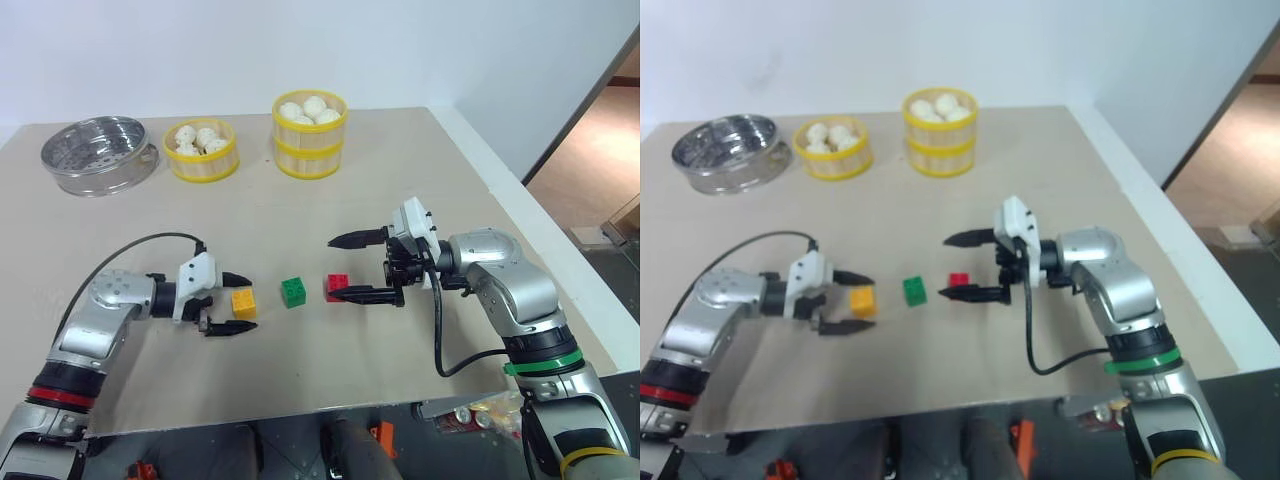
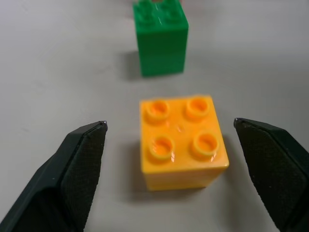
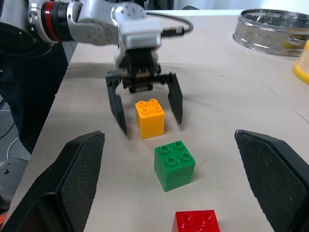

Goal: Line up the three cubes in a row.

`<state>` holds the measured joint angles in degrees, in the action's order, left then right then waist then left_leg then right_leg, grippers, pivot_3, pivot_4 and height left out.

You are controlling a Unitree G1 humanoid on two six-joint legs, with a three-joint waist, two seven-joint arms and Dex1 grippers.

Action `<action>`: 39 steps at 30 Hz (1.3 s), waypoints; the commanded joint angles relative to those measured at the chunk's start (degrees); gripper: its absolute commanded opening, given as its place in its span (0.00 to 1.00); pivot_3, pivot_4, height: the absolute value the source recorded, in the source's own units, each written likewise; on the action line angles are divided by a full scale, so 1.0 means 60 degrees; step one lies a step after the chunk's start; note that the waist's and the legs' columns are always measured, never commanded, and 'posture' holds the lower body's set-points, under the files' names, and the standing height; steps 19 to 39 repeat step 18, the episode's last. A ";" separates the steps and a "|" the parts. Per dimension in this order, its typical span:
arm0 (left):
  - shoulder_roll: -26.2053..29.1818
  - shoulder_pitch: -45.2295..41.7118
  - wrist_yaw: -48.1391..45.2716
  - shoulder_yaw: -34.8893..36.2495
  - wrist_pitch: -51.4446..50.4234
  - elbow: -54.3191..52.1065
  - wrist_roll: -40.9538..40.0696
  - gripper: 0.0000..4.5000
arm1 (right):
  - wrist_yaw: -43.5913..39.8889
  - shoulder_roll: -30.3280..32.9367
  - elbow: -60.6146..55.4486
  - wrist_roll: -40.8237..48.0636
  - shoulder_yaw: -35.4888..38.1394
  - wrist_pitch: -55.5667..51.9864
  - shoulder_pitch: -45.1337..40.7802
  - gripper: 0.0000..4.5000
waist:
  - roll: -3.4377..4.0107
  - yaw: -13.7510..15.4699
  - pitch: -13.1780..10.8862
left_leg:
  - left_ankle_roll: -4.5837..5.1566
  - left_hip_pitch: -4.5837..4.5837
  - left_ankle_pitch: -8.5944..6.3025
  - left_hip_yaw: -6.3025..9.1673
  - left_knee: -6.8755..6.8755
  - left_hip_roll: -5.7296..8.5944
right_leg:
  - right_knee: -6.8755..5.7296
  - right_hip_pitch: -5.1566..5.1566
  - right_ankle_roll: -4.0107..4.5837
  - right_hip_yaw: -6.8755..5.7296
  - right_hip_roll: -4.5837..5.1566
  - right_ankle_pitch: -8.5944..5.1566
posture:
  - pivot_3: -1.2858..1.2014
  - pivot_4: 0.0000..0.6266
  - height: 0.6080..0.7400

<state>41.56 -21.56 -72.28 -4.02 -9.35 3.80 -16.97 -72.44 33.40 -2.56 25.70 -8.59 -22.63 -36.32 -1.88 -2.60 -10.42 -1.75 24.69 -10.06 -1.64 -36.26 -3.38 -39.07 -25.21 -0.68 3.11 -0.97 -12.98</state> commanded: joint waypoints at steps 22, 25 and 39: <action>-0.1245 0.0294 0.5416 0.2303 -0.0722 -0.0620 0.0208 0.98 | 0.3129 -0.0882 0.2320 -0.1339 0.1297 0.2065 -0.0225 1.00 | -0.0004 0.0011 0.0001 | 0.0001 -0.0005 0.0001 -0.0012 -0.0003 0.0007 | 0.0006 0.0012 -0.0021 0.0025 0.0004 0.0010 | 0.52 0.24 1.00; -0.1245 0.0294 0.5416 0.2303 -0.0722 -0.0620 0.0208 0.98 | 0.3129 -0.0882 0.2320 -0.1339 0.1297 0.2065 -0.0225 1.00 | -0.0004 0.0011 0.0001 | 0.0001 -0.0005 0.0001 -0.0012 -0.0003 0.0007 | 0.0006 0.0012 -0.0021 0.0025 0.0004 0.0010 | 0.52 0.24 1.00; -0.1245 0.0294 0.5416 0.2303 -0.0722 -0.0620 0.0208 0.98 | 0.3129 -0.0882 0.2320 -0.1339 0.1297 0.2065 -0.0225 1.00 | -0.0004 0.0011 0.0001 | 0.0001 -0.0005 0.0001 -0.0012 -0.0003 0.0007 | 0.0006 0.0012 -0.0021 0.0025 0.0004 0.0010 | 0.52 0.24 1.00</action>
